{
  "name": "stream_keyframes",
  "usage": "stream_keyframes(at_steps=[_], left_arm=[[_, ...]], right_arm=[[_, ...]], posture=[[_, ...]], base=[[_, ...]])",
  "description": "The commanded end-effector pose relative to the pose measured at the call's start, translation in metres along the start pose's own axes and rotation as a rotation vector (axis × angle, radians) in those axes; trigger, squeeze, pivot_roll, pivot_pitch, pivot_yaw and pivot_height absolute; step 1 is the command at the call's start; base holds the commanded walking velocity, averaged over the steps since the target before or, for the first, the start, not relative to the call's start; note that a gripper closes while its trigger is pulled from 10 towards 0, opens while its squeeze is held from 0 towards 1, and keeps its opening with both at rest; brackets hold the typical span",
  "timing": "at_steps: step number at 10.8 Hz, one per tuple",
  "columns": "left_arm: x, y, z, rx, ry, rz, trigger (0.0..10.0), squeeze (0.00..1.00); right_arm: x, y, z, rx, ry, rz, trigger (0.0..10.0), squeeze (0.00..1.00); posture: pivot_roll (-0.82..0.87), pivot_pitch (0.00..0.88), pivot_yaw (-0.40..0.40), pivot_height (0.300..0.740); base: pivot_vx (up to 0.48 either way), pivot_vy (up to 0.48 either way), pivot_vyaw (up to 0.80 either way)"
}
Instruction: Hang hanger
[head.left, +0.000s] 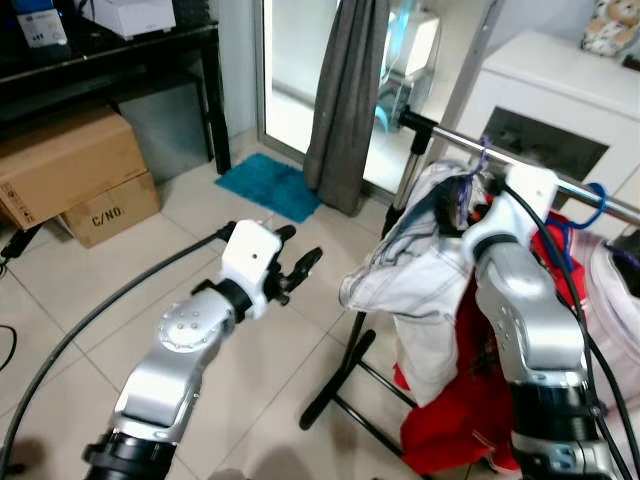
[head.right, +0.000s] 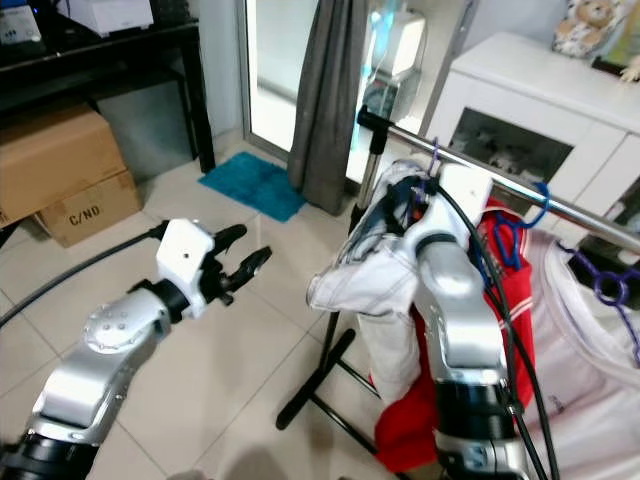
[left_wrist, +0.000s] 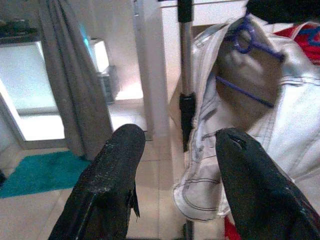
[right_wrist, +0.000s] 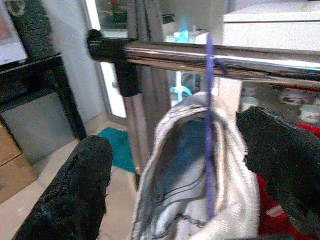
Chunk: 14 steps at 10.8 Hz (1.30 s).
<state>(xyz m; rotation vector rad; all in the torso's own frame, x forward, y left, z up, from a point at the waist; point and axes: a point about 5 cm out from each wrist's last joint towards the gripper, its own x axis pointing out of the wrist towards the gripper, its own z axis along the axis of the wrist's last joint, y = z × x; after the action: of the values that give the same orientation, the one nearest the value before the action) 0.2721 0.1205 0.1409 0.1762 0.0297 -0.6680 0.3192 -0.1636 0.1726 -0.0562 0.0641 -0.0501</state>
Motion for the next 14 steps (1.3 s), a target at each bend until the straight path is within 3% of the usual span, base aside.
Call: stream_keyframes(at_steps=[1, 4, 8, 12, 14], left_arm=[[-0.002, -0.005, 0.002, -0.018, 0.004, -0.089, 10.0, 0.00], [-0.001, -0.007, -0.001, 0.003, 0.065, -0.216, 10.0, 0.00], [-0.003, -0.008, 0.001, -0.003, 0.068, -0.236, 10.0, 0.00], [-0.005, -0.010, -0.001, -0.005, 0.078, -0.240, 10.0, 0.00], [-0.004, -0.011, -0.001, -0.008, 0.078, -0.244, 10.0, 0.00]], right_arm=[[0.004, 0.000, -0.002, 0.009, 0.039, 0.011, 10.0, 0.00], [0.018, 0.000, 0.000, -0.013, 0.122, 0.017, 10.0, 0.00], [0.037, 0.005, -0.004, -0.027, 0.198, 0.016, 10.0, 0.00], [0.044, 0.000, -0.001, -0.028, 0.210, -0.020, 10.0, 0.00], [0.037, -0.008, 0.003, -0.033, 0.207, -0.036, 10.0, 0.00]], posture=[[0.05, 0.000, -0.088, 0.740], [0.05, 0.000, -0.078, 0.740], [0.05, 0.000, -0.091, 0.740], [0.05, 0.000, -0.096, 0.740], [0.04, 0.000, -0.097, 0.740]], base=[[0.000, 0.000, 0.00], [0.000, 0.000, 0.00], [0.000, 0.000, 0.00], [0.000, 0.000, 0.00], [0.000, 0.000, 0.00]])
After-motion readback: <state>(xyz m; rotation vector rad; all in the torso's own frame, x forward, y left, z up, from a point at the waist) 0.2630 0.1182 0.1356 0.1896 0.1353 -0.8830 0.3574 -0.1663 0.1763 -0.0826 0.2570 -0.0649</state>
